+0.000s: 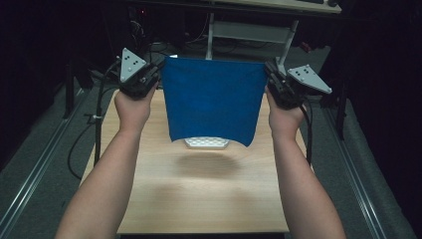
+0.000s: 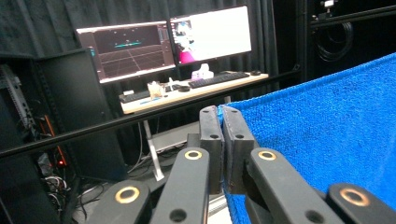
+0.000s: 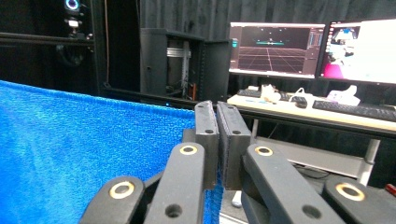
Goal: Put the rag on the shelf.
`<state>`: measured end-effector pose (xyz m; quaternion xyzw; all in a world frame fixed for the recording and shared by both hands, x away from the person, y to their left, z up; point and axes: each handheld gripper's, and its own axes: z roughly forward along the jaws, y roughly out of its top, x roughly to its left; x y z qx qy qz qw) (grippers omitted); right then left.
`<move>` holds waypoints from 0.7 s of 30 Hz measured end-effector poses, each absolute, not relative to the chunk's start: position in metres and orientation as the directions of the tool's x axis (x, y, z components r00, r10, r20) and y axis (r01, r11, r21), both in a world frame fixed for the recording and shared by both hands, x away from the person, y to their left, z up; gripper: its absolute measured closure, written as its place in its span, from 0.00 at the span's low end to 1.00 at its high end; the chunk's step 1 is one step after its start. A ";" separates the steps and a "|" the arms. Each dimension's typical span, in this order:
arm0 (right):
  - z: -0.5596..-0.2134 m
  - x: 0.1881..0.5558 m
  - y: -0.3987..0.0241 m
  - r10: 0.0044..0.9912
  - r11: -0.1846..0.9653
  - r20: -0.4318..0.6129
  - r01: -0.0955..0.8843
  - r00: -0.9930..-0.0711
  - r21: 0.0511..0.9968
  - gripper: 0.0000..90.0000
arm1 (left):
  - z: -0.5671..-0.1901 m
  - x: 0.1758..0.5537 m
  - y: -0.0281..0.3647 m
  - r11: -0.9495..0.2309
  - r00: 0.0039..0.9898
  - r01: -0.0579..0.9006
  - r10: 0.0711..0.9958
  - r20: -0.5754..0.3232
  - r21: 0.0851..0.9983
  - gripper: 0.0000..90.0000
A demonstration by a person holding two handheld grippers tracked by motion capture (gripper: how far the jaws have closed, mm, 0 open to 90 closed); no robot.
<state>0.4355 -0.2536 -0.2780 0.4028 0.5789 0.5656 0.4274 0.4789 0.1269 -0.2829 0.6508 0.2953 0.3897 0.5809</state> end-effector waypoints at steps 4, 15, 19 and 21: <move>-0.276 0.445 -0.256 0.954 0.037 -0.039 -0.014 -0.296 0.999 0.98 | -0.282 0.487 0.122 -0.160 0.516 -0.064 0.840 0.170 0.985 0.98; -0.281 0.480 -0.251 0.955 0.093 -0.078 0.040 -0.286 0.995 0.98 | -0.287 0.518 0.122 -0.238 0.475 -0.037 0.851 0.226 0.971 0.98; -0.286 0.492 -0.248 0.955 0.090 -0.071 0.055 -0.290 0.994 0.98 | -0.298 0.532 0.122 -0.258 0.470 -0.004 0.853 0.230 0.966 0.98; -0.291 0.498 -0.247 0.953 0.092 -0.067 0.070 -0.295 0.993 0.98 | -0.305 0.540 0.122 -0.282 0.469 0.028 0.851 0.236 0.959 0.98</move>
